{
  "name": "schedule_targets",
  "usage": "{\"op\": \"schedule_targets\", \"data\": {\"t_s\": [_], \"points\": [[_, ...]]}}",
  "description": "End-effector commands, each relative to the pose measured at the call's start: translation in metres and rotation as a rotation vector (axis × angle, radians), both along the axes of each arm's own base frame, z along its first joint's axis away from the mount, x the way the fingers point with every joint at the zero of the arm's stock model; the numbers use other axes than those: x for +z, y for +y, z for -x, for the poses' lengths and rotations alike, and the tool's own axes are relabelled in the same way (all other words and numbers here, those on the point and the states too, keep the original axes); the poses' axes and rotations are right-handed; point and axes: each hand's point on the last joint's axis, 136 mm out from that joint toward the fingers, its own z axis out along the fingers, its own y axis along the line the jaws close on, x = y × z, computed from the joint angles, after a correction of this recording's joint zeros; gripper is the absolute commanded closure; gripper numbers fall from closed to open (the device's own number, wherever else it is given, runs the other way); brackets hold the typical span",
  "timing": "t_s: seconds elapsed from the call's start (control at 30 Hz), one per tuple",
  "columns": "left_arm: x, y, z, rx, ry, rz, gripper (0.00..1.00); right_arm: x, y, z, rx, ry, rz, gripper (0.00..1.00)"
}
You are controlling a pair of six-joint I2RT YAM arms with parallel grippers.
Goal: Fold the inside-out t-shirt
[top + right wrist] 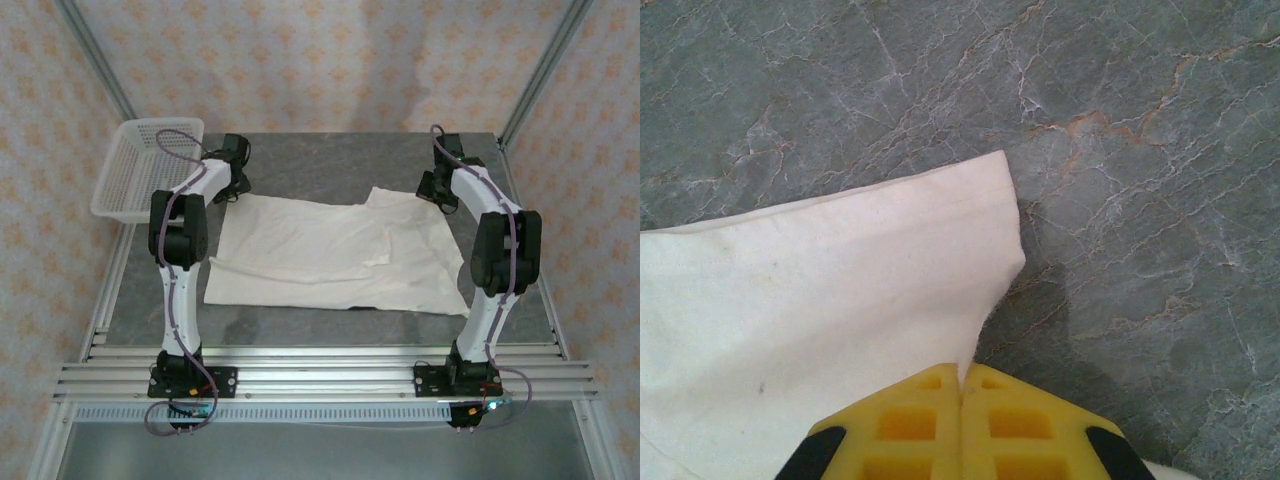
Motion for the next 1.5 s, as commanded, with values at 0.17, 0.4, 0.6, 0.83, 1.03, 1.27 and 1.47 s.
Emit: {"op": "schedule_targets", "data": {"t_s": [0.17, 0.4, 0.6, 0.83, 1.03, 1.27, 1.47], "points": [[-0.011, -0.008, -0.001, -0.034, 0.046, 0.057, 0.52, 0.000, -0.004, -0.003, -0.003, 0.008, 0.016, 1.00], [-0.004, 0.004, 0.004, -0.010, 0.074, -0.012, 1.00, -0.001, -0.007, -0.003, -0.019, 0.013, 0.024, 1.00], [0.016, 0.026, 0.025, 0.054, 0.052, -0.042, 1.00, -0.006, -0.056, 0.002, -0.214, 0.000, 0.036, 1.00], [0.013, 0.007, 0.027, -0.003, 0.039, 0.107, 1.00, -0.028, -0.029, -0.004, -0.112, 0.055, -0.134, 1.00], [0.059, 0.005, 0.026, -0.015, -0.053, 0.118, 1.00, -0.001, -0.023, -0.006, -0.110, 0.005, -0.159, 1.00], [0.093, 0.003, 0.073, 0.005, -0.145, 0.150, 1.00, 0.019, -0.043, 0.021, -0.195, -0.076, -0.097, 1.00], [0.047, 0.007, 0.146, 0.111, -0.114, 0.170, 1.00, -0.031, -0.060, 0.064, -0.299, 0.029, -0.104, 1.00]]}}
